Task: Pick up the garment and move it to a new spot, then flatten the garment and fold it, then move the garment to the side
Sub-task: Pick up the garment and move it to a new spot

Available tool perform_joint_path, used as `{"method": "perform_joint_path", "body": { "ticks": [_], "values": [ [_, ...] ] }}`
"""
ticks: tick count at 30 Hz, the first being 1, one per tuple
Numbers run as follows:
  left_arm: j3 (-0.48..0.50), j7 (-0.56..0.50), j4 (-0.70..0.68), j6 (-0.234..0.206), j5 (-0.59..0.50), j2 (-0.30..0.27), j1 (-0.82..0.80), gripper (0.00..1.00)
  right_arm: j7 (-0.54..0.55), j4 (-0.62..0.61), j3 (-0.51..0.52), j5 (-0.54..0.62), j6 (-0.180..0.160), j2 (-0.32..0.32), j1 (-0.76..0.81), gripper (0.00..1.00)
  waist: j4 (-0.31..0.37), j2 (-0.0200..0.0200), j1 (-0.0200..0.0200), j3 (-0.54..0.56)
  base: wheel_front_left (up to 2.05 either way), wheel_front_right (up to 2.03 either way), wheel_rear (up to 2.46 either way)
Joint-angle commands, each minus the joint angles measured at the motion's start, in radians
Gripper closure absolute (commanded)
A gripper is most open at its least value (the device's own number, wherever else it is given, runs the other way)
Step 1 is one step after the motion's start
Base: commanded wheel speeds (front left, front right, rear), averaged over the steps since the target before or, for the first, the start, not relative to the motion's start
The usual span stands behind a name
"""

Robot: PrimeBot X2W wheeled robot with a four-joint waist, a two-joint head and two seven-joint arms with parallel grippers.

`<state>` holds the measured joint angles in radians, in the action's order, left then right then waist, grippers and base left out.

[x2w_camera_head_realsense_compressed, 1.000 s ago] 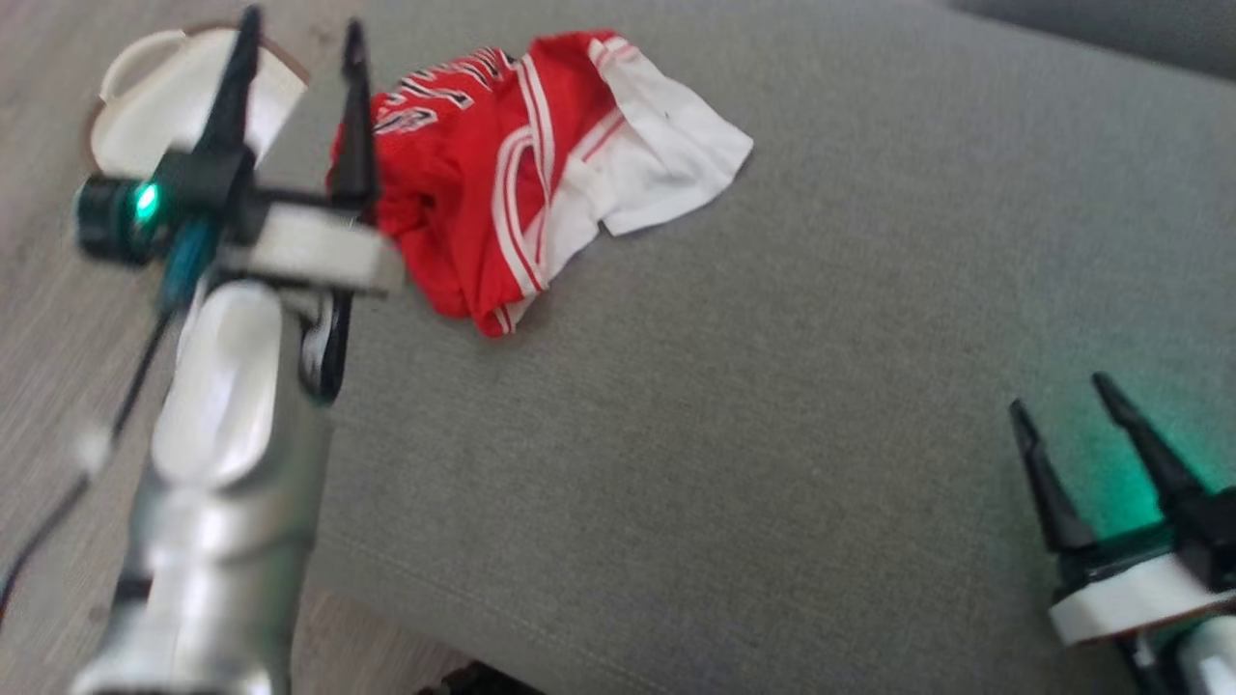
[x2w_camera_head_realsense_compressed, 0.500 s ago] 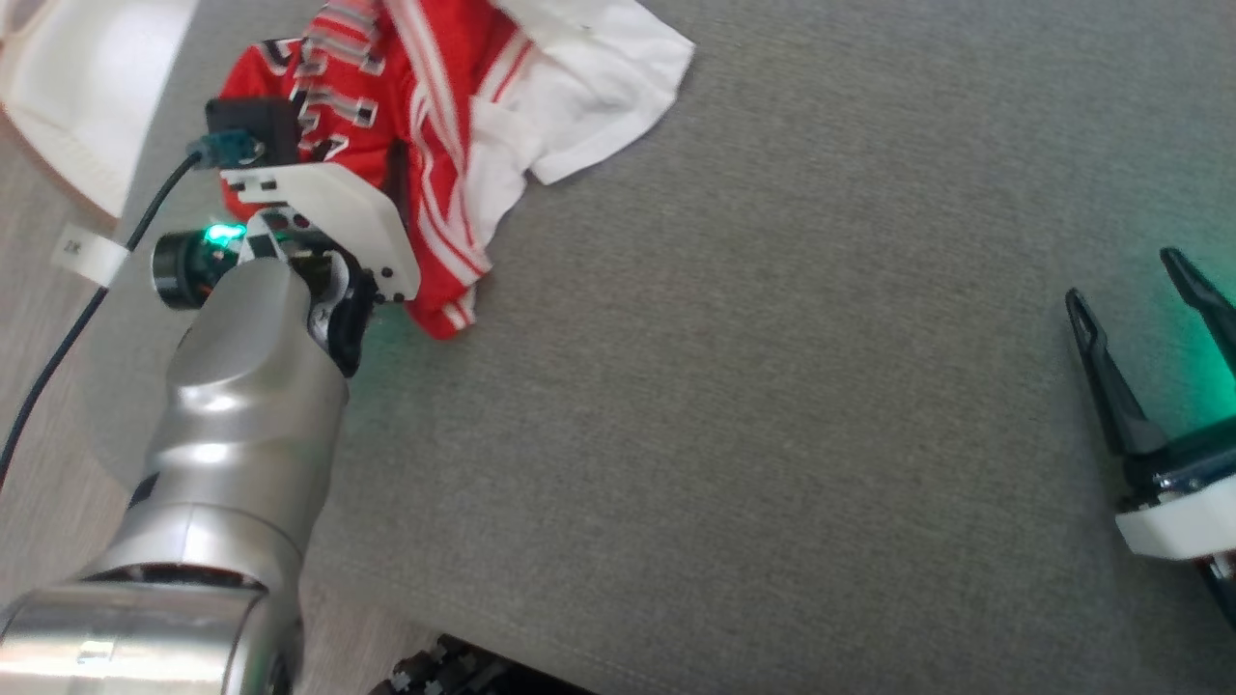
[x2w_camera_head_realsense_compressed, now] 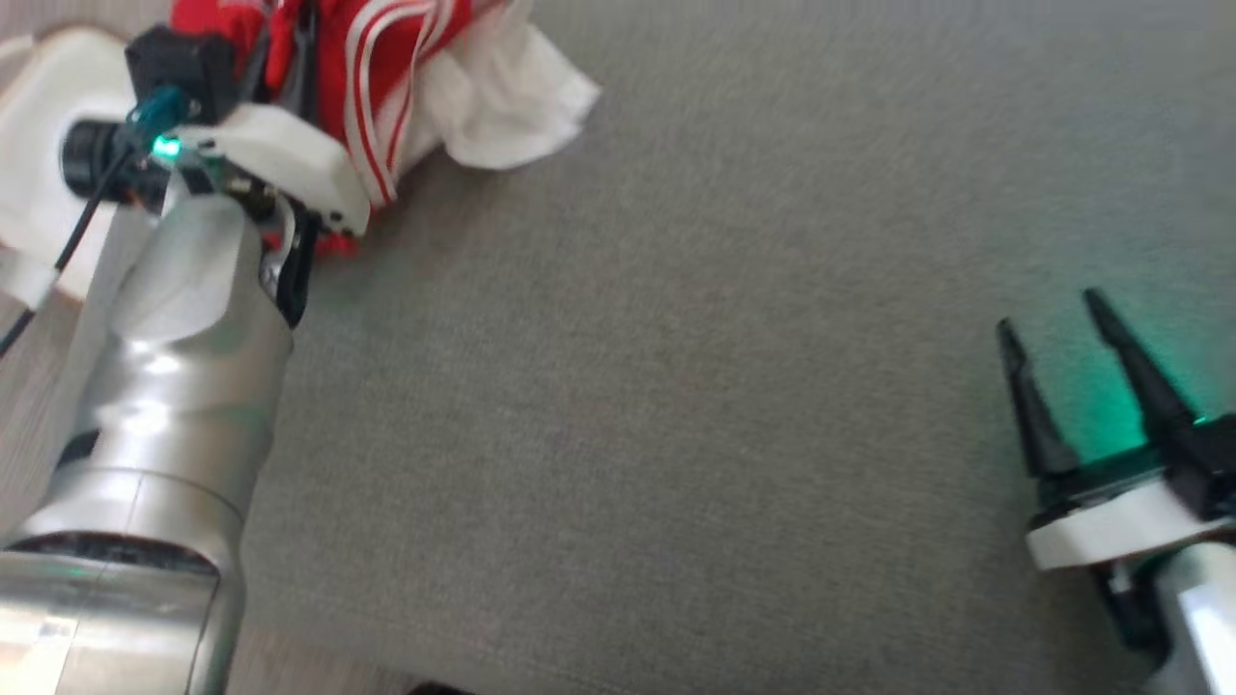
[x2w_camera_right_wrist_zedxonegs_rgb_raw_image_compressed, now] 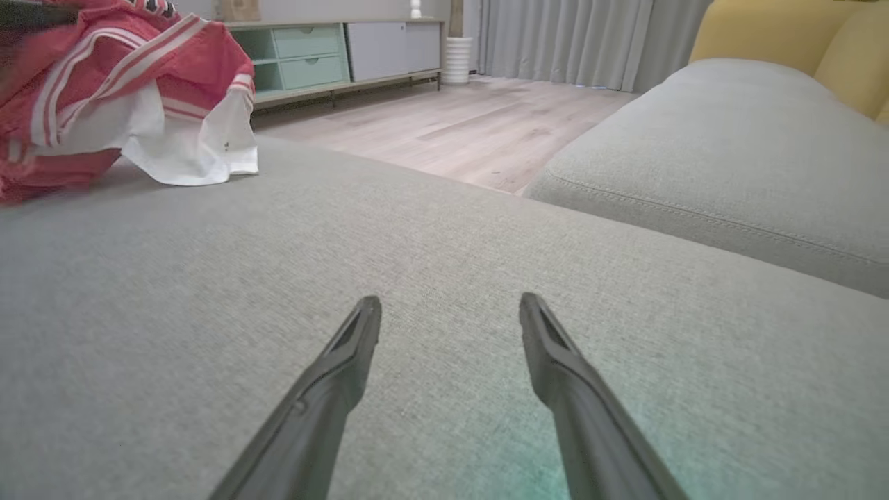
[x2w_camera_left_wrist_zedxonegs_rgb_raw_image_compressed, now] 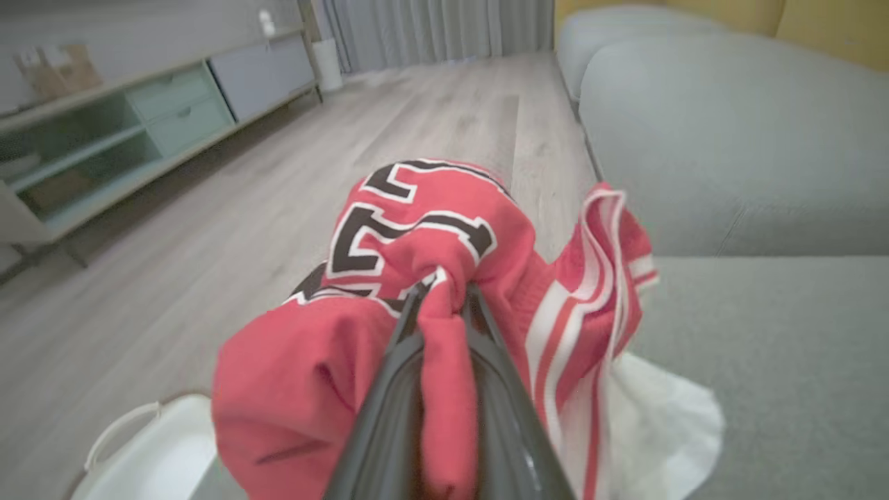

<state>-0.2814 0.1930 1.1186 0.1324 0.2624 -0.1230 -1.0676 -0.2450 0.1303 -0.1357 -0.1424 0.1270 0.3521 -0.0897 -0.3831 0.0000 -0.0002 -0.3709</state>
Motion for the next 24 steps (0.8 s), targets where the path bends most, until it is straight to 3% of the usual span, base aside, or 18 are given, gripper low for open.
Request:
{"method": "perform_joint_path", "body": {
  "ticks": [1,9,14,19,24],
  "values": [
    [0.002,0.014,-0.044,-0.002,-0.004,-0.048,-0.056,1.00,-0.012,-0.016,-0.020,-0.002,0.004,-0.001,0.012,0.00,0.054,0.0000,0.0002,0.090,0.00,0.00,0.00],
    [-0.221,-0.005,-0.234,-0.002,0.081,-0.082,-0.063,1.00,-0.016,0.010,-0.029,-0.005,0.004,-0.159,0.040,0.00,0.241,0.0000,0.0002,0.287,0.00,0.00,0.00],
    [-0.306,-0.061,-0.395,-0.002,0.205,-0.111,-0.009,1.00,-0.017,-0.001,-0.040,-0.002,0.004,-0.210,0.083,0.00,0.385,0.0000,0.0002,0.370,0.00,0.00,0.00],
    [-0.348,-0.123,-0.525,-0.002,0.289,-0.128,0.070,1.00,-0.017,-0.021,-0.037,0.001,0.004,-0.221,0.107,0.00,0.508,0.0000,0.0002,0.371,0.00,0.00,0.00],
    [-0.385,-0.162,-0.548,-0.011,0.317,-0.108,0.186,1.00,-0.017,-0.036,-0.041,-0.002,0.004,-0.234,0.106,0.00,0.598,0.0000,0.0002,0.310,0.00,0.00,0.00]
  ]
}}
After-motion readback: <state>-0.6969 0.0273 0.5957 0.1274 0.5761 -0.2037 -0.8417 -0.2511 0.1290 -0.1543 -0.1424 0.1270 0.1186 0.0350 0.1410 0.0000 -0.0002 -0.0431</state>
